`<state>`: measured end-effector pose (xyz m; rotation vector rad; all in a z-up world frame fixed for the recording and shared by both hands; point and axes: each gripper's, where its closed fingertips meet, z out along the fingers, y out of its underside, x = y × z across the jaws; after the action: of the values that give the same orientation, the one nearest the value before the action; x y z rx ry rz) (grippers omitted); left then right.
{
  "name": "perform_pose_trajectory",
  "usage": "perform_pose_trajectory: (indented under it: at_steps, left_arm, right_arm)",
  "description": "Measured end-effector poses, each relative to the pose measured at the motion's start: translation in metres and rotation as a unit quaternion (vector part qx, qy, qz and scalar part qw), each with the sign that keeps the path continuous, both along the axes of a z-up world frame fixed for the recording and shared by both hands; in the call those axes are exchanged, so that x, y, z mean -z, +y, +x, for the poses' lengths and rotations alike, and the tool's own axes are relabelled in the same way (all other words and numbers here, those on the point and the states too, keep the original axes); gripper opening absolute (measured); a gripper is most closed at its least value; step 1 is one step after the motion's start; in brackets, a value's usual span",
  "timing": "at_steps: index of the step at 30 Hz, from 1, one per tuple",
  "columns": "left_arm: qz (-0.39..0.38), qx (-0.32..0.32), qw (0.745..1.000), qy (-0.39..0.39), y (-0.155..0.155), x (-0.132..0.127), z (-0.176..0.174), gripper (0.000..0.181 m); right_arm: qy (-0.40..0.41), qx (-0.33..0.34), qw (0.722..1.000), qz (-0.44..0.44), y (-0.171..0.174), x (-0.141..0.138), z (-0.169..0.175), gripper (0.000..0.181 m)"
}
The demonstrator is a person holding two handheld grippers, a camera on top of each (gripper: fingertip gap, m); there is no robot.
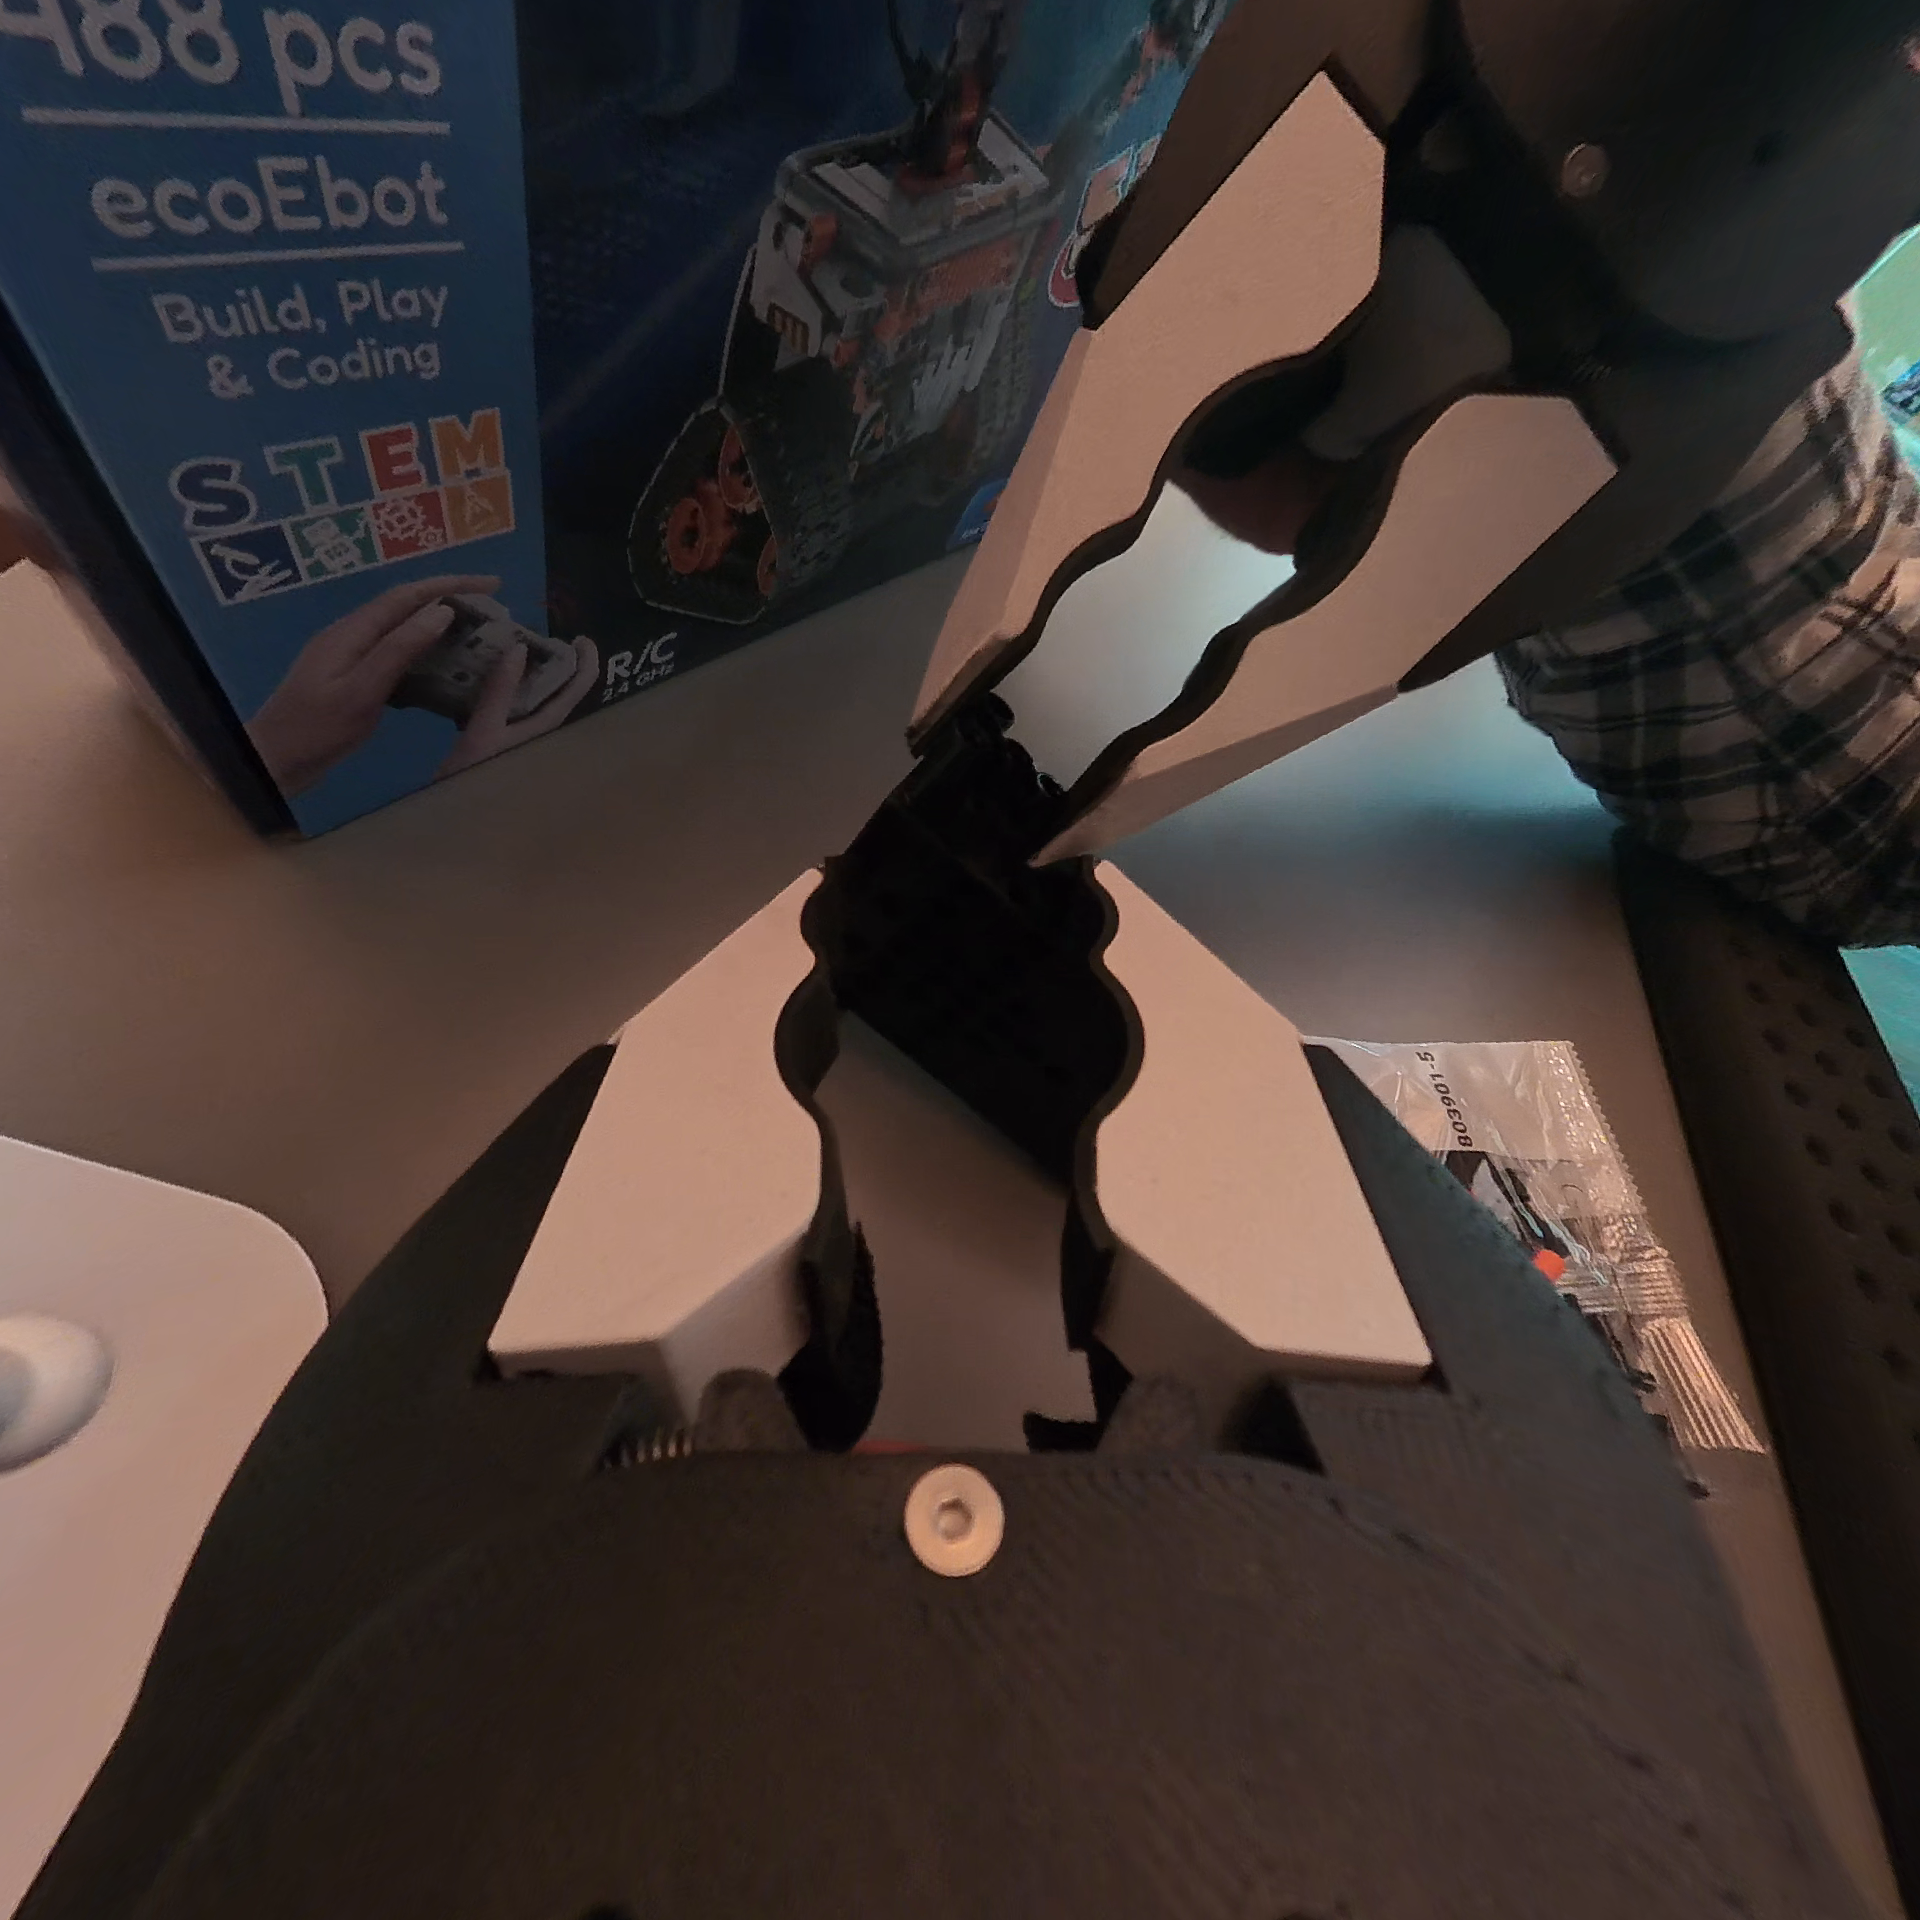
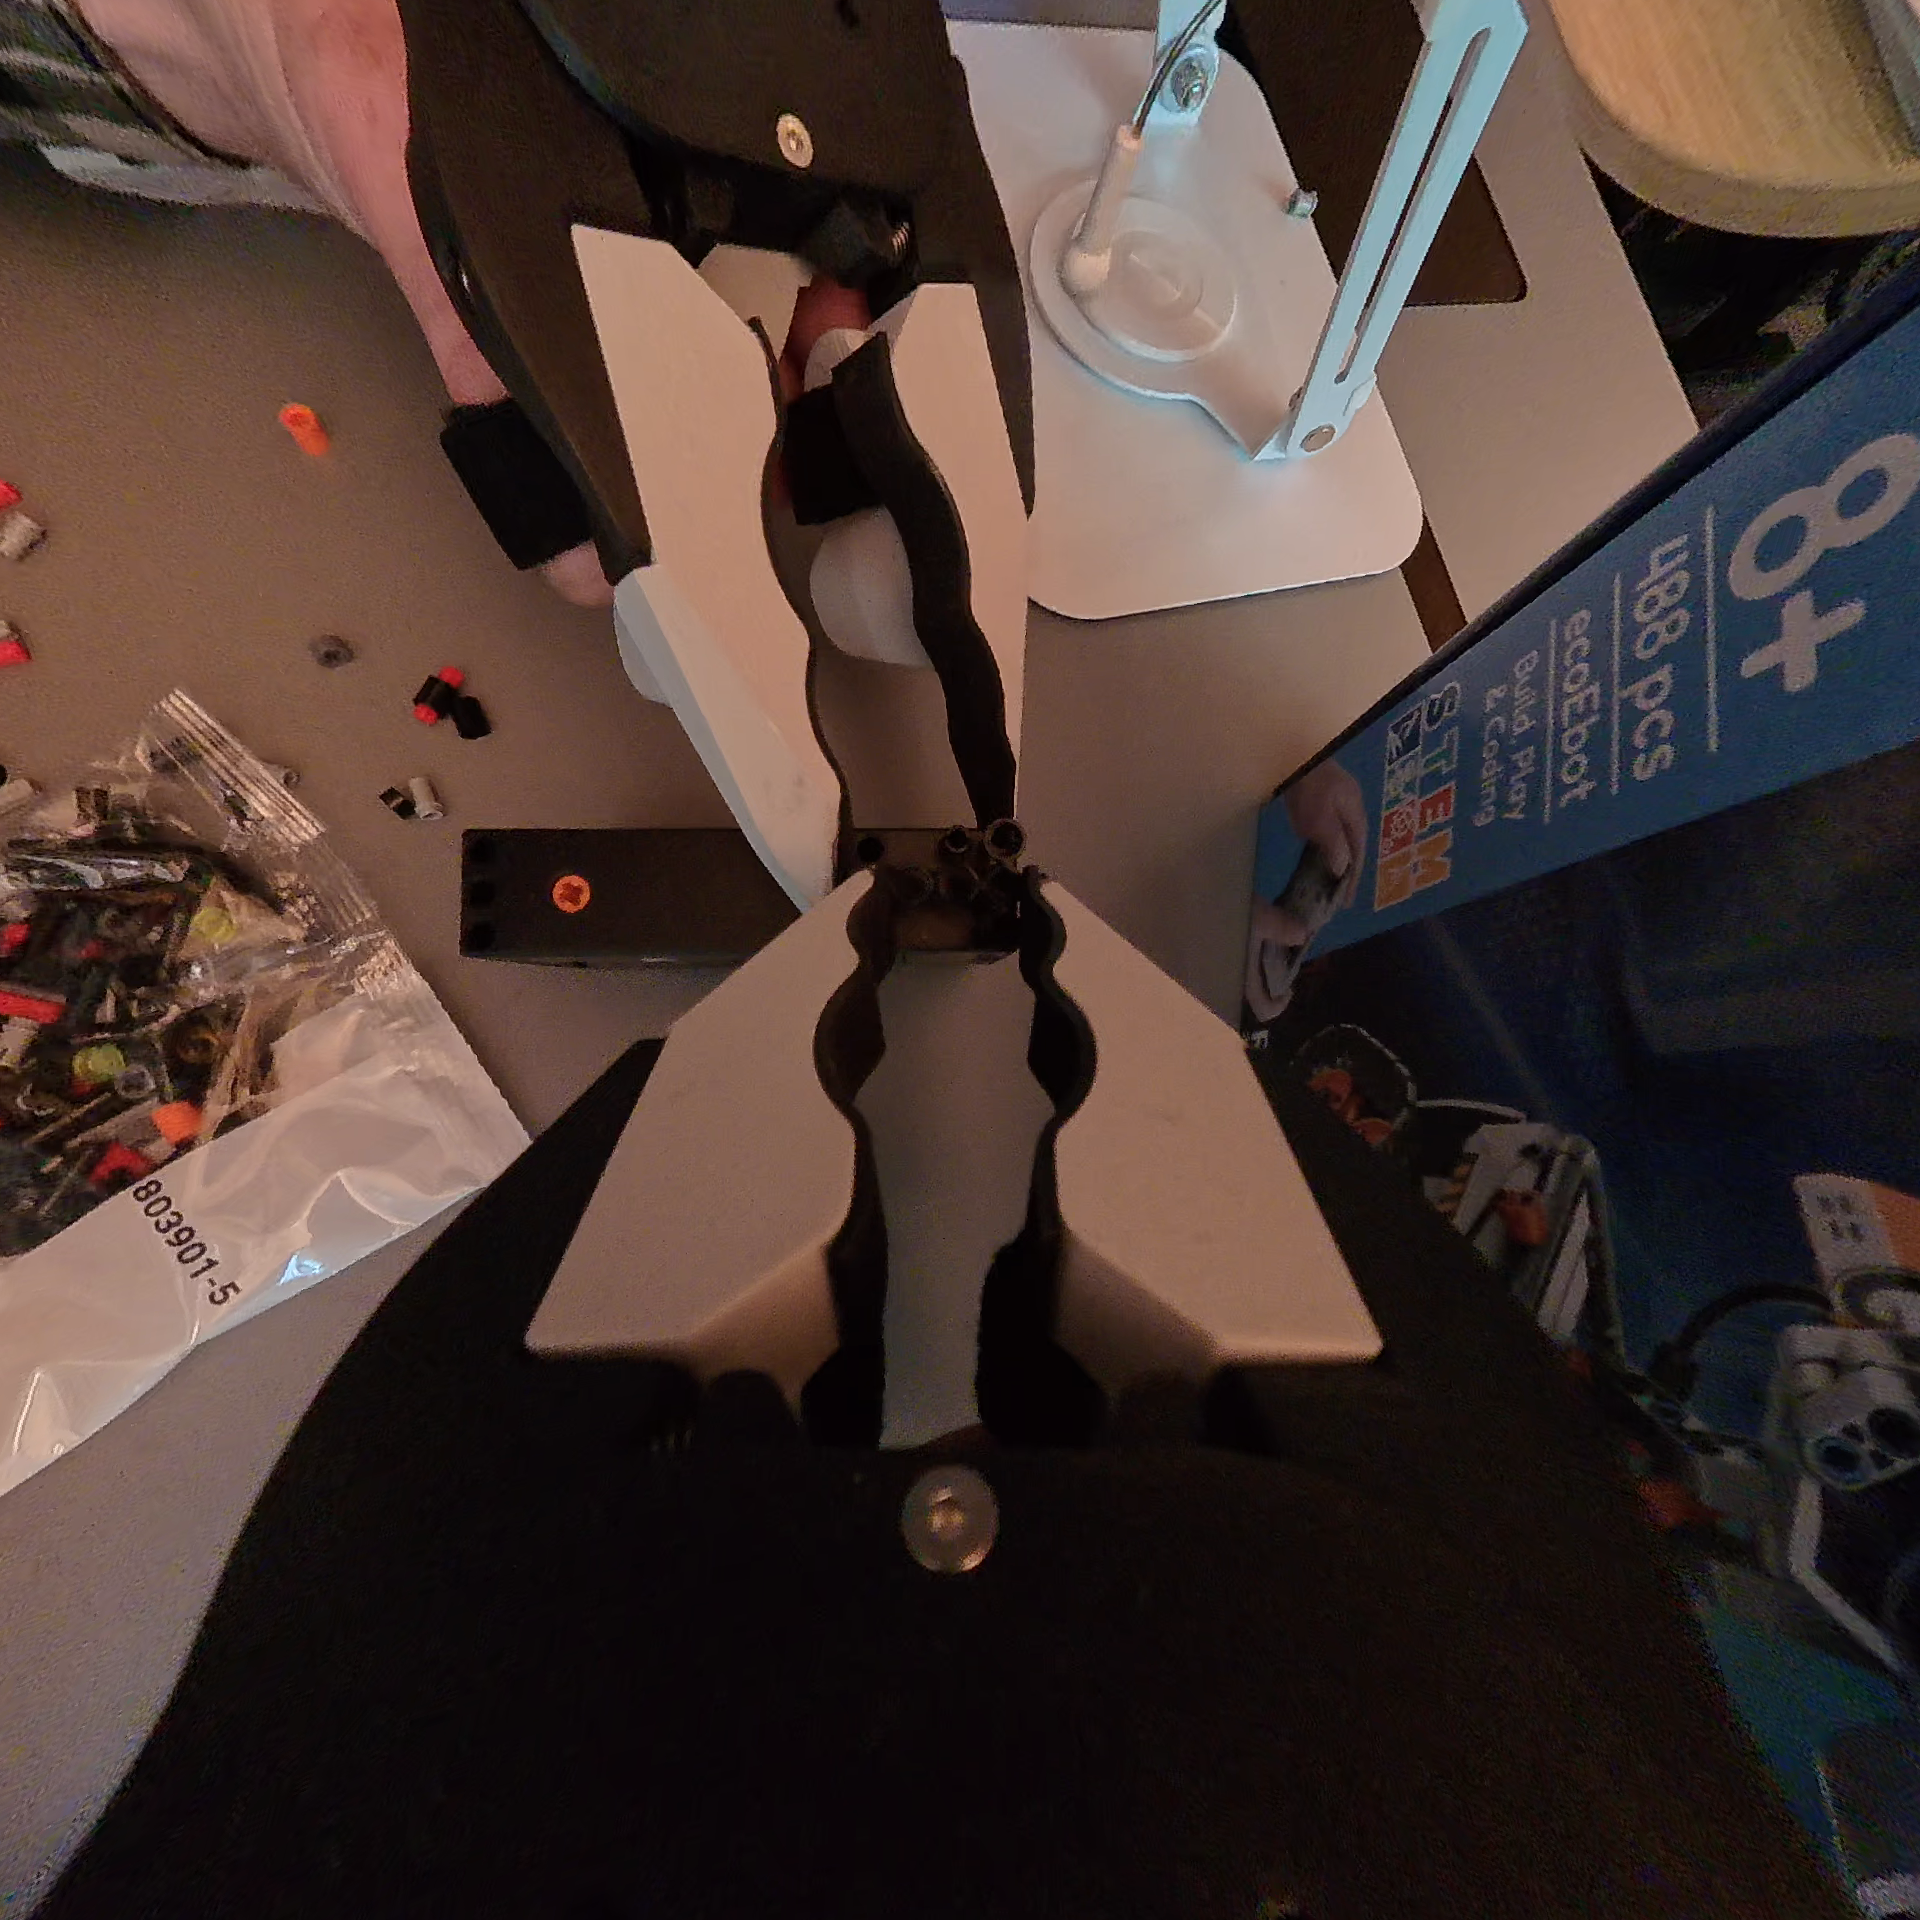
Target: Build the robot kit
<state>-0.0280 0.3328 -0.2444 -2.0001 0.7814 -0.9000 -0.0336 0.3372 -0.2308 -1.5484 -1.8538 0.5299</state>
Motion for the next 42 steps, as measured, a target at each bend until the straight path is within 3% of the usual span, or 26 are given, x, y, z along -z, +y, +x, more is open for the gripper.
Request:
perform_pose_trajectory:
  at_steps: [14, 24, 27, 36, 42]
  left_arm:
    - [-0.001, 0.004, 1.000, -0.005, -0.002, 0.000, 0.002, 0.037]
    - [-0.011, 0.008, 1.000, -0.003, -0.004, 0.000, -0.003, 0.036]
    - [-0.012, 0.008, 1.000, -0.005, -0.003, 0.000, -0.003, 0.036]
    - [-0.013, 0.007, 1.000, -0.005, -0.004, 0.000, -0.003, 0.037]
    - [-0.012, 0.008, 1.000, -0.006, -0.004, 0.000, -0.002, 0.036]
  right_arm:
    - [-0.101, -0.008, 0.994, -0.037, -0.001, 0.004, 0.007, 0.022]
    - [-0.067, -0.006, 0.997, -0.025, -0.004, -0.012, -0.005, 0.022]
    - [-0.057, 0.009, 0.998, -0.025, 0.003, -0.016, -0.007, 0.004]
    - [-0.065, 0.022, 0.997, -0.020, 0.008, -0.017, -0.007, 0.014]
    - [-0.081, 0.015, 0.996, -0.043, 0.005, -0.010, -0.008, 0.011]
